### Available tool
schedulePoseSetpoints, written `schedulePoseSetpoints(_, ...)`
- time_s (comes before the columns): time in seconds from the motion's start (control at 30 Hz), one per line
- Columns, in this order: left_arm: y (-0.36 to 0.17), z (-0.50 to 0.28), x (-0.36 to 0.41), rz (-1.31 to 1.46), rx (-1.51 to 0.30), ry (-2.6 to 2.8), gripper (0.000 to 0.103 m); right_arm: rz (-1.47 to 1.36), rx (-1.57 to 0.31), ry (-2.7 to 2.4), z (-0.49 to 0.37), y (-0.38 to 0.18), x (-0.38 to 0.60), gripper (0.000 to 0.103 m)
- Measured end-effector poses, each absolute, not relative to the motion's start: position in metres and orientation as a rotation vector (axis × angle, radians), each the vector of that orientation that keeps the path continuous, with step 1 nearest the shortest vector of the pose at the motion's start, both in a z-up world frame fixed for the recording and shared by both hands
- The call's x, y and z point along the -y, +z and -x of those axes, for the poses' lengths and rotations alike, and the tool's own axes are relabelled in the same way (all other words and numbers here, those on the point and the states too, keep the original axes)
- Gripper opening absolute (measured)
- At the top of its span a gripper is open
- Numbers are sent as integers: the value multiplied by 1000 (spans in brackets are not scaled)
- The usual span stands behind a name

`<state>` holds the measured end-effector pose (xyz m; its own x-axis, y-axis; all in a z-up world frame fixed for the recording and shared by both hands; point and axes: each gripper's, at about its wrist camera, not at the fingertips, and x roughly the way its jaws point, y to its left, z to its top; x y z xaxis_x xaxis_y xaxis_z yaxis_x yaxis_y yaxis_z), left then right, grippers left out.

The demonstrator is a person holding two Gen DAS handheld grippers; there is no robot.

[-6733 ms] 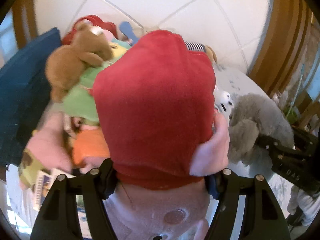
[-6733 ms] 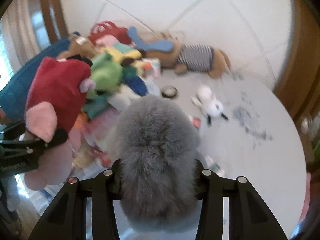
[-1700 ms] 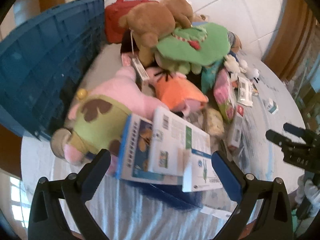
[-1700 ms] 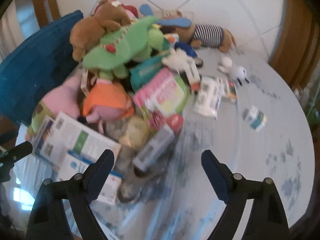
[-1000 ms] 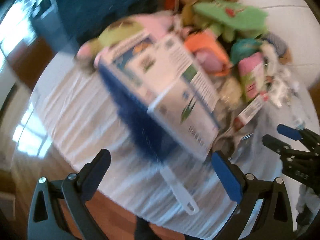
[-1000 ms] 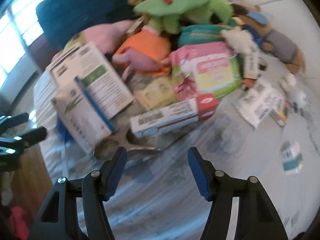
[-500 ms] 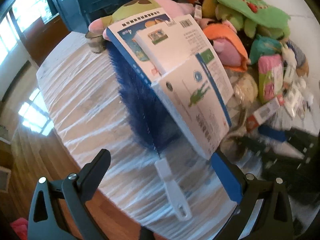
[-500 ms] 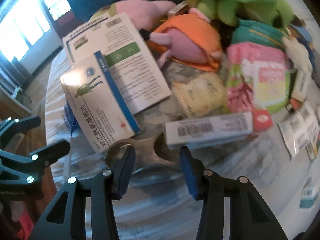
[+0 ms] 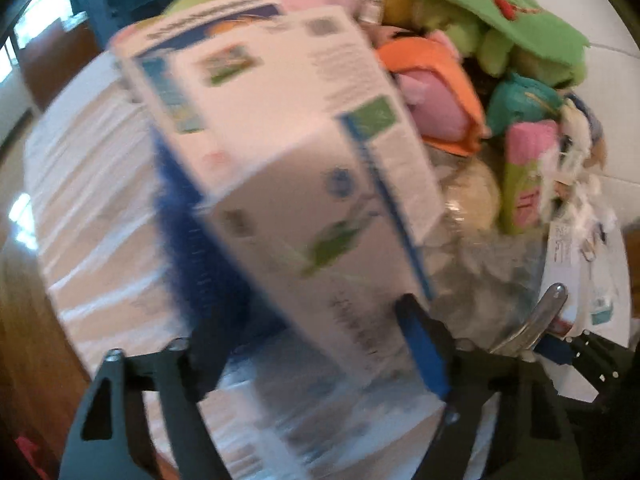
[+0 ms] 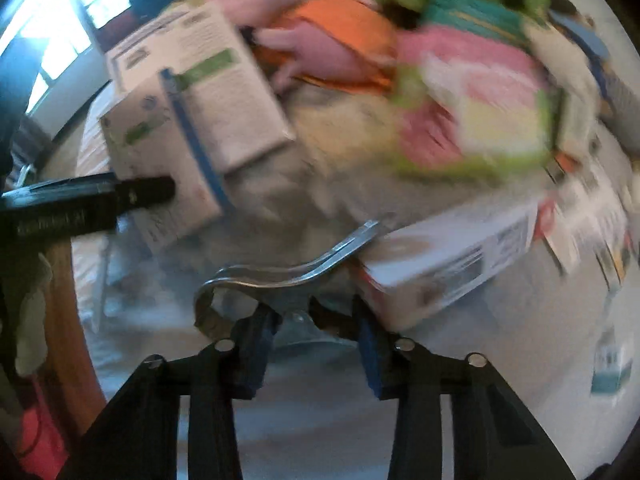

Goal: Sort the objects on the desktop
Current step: 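Grasp the blue brush with left gripper while right grasps metal scissors, then carry brush and scissors over the blue crate and open both grippers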

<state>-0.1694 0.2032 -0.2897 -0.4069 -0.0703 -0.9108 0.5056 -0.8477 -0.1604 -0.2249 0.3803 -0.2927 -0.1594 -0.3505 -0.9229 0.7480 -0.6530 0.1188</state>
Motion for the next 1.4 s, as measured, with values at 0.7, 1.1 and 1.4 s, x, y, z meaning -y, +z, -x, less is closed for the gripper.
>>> schedulePoseSetpoints(0.7,-234,148,-232,-1341,-456,-2436,17,-1228,-282,-1932,230,-260,-385,20)
schedulePoseSetpoints(1.1,-213,136,-221,-1308,-448,-2435,17,-1161,-238,-1940,220,-240,-400,20)
schedulePoseSetpoints(1.4,-169,126,-216,-1217,-404,-2459,17,-1048,-237,-1965,220,-194,-385,20)
